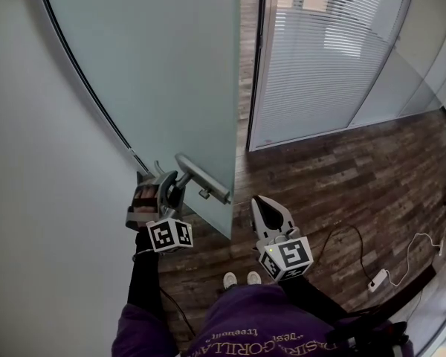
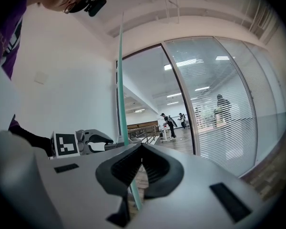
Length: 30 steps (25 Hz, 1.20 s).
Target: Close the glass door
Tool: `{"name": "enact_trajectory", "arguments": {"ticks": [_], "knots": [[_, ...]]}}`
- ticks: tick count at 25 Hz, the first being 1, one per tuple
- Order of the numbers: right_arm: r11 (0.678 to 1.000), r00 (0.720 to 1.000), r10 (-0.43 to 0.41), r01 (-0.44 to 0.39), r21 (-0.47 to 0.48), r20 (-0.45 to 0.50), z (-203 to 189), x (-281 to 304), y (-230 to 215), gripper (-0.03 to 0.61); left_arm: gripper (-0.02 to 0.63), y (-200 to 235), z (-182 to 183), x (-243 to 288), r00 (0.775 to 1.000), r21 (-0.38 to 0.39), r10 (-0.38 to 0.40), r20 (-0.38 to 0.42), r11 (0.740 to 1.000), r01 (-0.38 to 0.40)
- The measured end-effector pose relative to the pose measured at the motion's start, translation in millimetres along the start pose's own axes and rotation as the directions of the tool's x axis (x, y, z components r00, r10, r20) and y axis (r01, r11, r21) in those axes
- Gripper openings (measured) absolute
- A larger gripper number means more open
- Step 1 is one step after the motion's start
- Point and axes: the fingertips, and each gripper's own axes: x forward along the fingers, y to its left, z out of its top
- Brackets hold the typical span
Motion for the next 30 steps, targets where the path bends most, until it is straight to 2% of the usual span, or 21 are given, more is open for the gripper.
{"name": "enact_trajectory", "arguments": {"ticks": [6,16,22,30], "knots": [[1.000,1.000,-0.013,0.013,-0.010,0.000,3.5,-3.1,0.9,-0.003,0.153,0.5,9.3,4.3,1.000,0.033,-0.004,-0.013,0.999,0.004],[1.000,1.000,-0.004,0.004,-0.022,-0.001,-3.3,8.5,30.4,-0.003,0.153,0.3,9.0,11.8,1.000,-0.023,0.015,0.015,1.000,-0.015],[0.999,1.000,-0.022,0.021,-0.036,-0.006,-6.8,13.5,34.5,-0.003,0.153,-0.1,13.3,14.4,1.000,-0.021,0.005,0.004,1.000,-0.005],[0.999,1.000,-0.027,0.027,-0.040,0.007,-1.3,40.4,4.3,-0.003,0.153,3.0,30.1,54.9,0.999,-0.045,0.006,-0.034,0.999,-0.007]]}}
